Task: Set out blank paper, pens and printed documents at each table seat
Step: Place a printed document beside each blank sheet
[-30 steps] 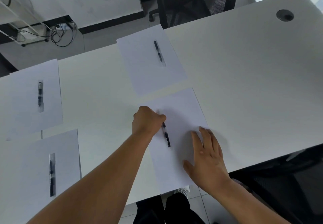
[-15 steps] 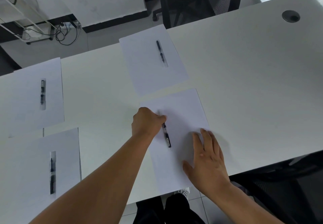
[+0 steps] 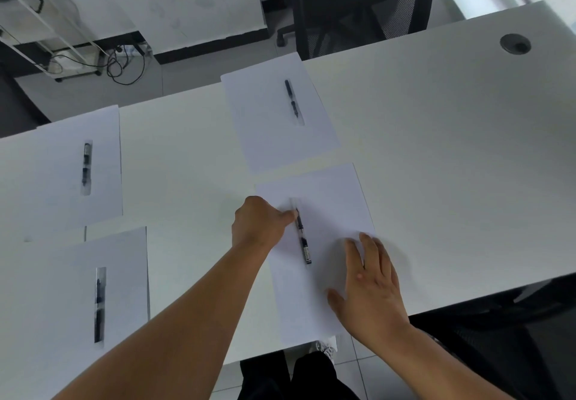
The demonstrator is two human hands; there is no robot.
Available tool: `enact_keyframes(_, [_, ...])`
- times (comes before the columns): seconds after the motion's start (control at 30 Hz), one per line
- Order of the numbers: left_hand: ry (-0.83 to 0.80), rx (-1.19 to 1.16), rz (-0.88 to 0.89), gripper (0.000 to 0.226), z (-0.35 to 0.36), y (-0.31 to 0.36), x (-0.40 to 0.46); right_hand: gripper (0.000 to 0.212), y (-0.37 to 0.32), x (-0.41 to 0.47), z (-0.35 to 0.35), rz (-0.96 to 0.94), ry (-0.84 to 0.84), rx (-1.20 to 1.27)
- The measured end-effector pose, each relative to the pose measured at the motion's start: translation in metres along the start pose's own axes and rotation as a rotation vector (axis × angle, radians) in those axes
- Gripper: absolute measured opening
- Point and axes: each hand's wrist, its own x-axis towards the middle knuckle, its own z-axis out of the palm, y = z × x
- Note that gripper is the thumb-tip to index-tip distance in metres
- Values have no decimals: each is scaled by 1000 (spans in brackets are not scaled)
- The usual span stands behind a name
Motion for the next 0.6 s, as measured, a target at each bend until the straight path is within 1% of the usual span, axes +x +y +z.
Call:
enact_keyframes(0.23, [0,-35,2,47,-22,-3,-15,97,-9,-3,-10,33,-25,-1])
enact_keyframes(0.27, [-1,-38,19,45,-26,-3,-18,96,-11,-4,-12,35,-26,1])
enact_keyframes(0.33, [-21,-14,68,33,-33,-1,-26,96,-14,-5,-18,42,-27,10])
enact_keyframes(0.37, [-34,4,99,36,-37,0,-31,96,-17,-6,-22,43,-22,14])
enact_keyframes(0.4, [-46,36,142,44,-41,1,-37,96,-21,-6,-27,42,-16,18])
enact_keyframes(0.43, [-43,81,188,50,-43,3,-42,95,-23,-6,-31,42,-13,22])
enact_keyframes(0.47, [-22,117,221,52,-50,5,-50,95,-28,-7,-38,34,-3,27])
enact_keyframes(0.5, [-3,131,251,48,-56,6,-56,95,-33,-8,-46,23,8,31])
enact_keyframes(0.57, [42,168,330,22,-73,10,-72,93,-45,-8,-65,-16,44,46])
enact_keyframes(0.6, [65,181,376,23,-83,13,-81,93,-52,-8,-77,-36,64,51])
